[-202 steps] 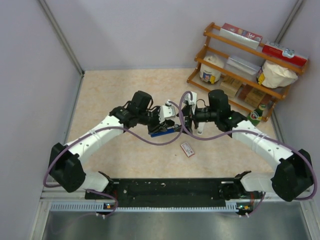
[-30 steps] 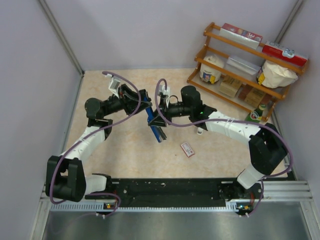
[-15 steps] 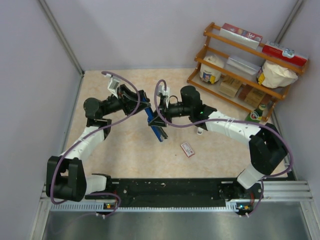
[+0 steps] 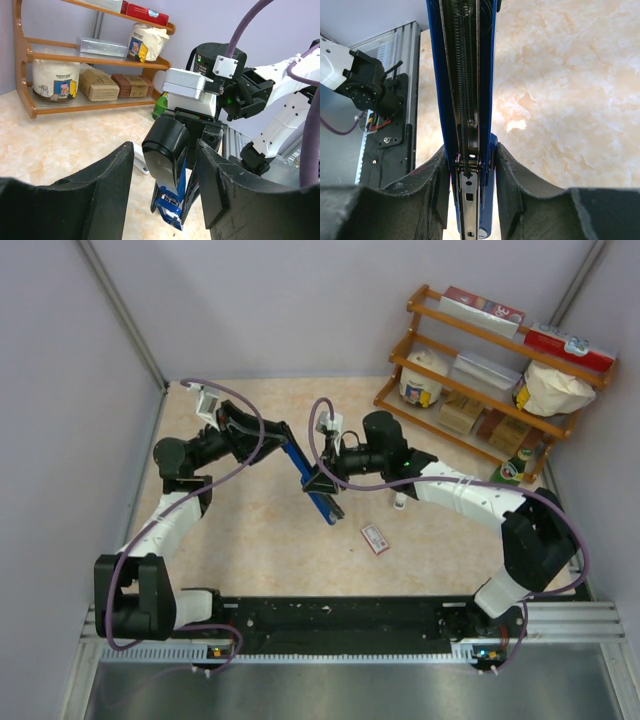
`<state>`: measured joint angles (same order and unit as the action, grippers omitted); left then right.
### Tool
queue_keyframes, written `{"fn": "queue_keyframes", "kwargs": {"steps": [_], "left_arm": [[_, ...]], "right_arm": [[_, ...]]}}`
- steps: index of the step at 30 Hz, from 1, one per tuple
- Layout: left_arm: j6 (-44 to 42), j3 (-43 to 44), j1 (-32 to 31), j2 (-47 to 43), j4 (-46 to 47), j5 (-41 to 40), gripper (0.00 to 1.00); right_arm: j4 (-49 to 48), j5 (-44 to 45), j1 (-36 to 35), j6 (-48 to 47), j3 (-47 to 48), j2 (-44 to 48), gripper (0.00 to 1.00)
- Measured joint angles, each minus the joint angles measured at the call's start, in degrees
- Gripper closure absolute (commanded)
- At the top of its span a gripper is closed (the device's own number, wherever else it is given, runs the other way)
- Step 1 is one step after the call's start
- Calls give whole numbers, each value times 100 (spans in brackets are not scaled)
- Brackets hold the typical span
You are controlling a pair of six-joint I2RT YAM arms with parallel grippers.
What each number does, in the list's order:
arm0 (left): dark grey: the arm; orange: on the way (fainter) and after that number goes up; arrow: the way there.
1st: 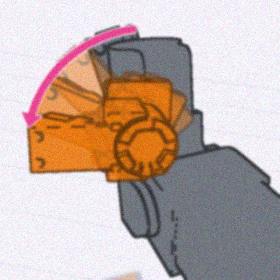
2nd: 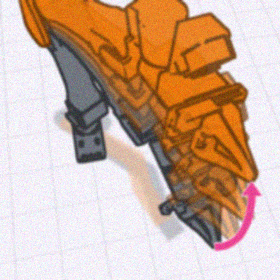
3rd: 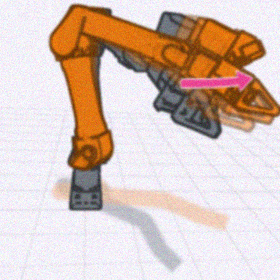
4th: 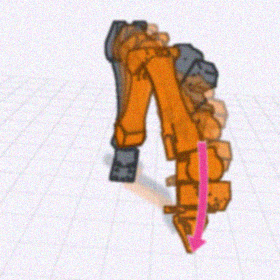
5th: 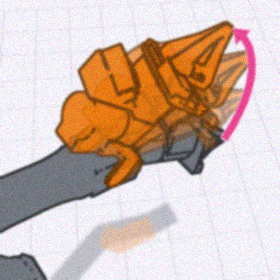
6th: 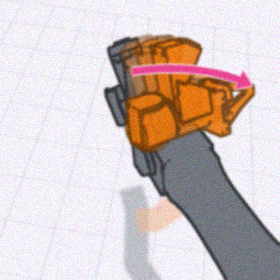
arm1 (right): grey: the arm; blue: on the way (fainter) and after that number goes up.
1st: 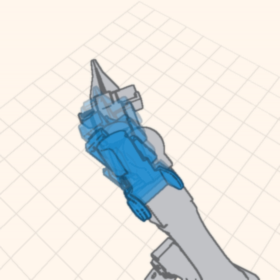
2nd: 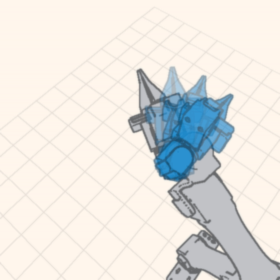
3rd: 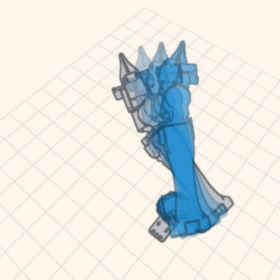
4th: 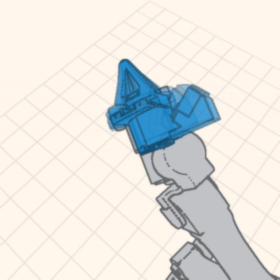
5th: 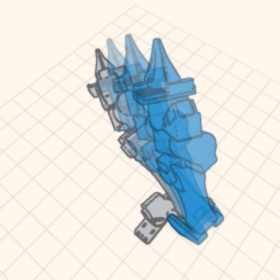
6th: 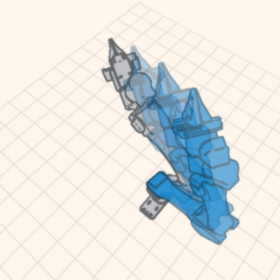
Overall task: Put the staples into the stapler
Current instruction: Open the stapler at the center of the board, then place the stapler at the center of the board.
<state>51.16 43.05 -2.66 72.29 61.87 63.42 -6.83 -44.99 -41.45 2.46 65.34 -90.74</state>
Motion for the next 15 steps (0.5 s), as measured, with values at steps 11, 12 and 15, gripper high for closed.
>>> {"fn": "queue_keyframes", "kwargs": {"steps": [11,12,15], "left_arm": [[177,-2,625,-15,175,0,1],[201,-11,737,-26,168,-2,1],[264,-74,1121,-133,153,0,1]], "right_arm": [[704,719,0,-400,85,-37,100],[789,807,0,-435,160,-79,100],[1064,1119,-2,-507,459,-282,100]]}}
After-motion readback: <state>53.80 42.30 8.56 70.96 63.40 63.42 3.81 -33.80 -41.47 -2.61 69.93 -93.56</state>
